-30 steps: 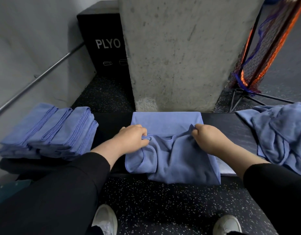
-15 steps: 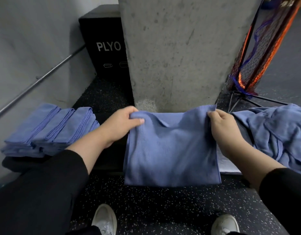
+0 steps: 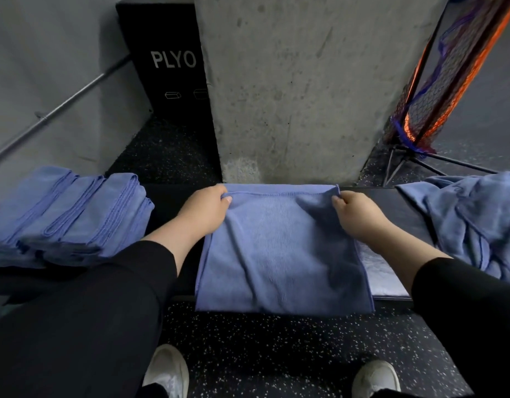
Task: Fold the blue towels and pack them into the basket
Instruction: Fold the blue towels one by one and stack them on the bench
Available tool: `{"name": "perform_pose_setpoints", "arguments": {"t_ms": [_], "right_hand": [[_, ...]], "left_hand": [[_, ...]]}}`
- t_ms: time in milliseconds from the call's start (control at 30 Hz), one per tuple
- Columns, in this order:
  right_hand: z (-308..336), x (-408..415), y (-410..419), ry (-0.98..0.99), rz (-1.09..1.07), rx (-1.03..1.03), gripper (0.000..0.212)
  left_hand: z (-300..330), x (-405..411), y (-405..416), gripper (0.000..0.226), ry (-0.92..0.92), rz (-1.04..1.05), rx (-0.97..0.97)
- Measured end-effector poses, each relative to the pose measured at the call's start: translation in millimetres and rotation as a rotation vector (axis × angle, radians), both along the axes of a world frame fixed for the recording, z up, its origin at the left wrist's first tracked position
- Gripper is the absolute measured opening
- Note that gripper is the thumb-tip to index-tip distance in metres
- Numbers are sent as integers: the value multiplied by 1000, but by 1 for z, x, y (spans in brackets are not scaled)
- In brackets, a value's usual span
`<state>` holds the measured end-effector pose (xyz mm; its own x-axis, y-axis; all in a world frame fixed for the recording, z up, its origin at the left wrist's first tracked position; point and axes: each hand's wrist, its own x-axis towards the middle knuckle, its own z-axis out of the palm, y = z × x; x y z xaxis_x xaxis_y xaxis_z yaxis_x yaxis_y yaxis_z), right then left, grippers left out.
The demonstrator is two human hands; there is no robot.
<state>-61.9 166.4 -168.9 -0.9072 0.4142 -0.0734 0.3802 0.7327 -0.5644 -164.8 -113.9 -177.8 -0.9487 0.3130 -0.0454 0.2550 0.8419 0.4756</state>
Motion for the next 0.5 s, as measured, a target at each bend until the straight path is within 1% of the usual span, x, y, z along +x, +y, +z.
{"name": "perform_pose_setpoints", "arguments": {"t_ms": [133, 233, 300, 367, 433, 467, 500], "right_hand": [[5, 15, 1, -81, 47, 44, 34], [13, 33, -2, -192, 124, 81, 34], [15, 45, -2, -264, 173, 70, 32], [17, 57, -1, -298, 186, -11, 31], [18, 67, -1, -269, 172, -145, 29], [19, 70, 0, -230, 149, -245, 28], [19, 72, 1, -172, 101, -402, 27]], "left_hand": [[8, 12, -9, 31, -31, -80, -113], [13, 27, -20, 30, -73, -144, -154], [16, 38, -27, 31, -96, -182, -190], [18, 46, -32, 31, -115, -217, -222], [23, 51, -35, 32, -160, -250, -213], [27, 52, -37, 33, -196, -267, -172], [31, 52, -39, 33, -240, -279, -96]]}}
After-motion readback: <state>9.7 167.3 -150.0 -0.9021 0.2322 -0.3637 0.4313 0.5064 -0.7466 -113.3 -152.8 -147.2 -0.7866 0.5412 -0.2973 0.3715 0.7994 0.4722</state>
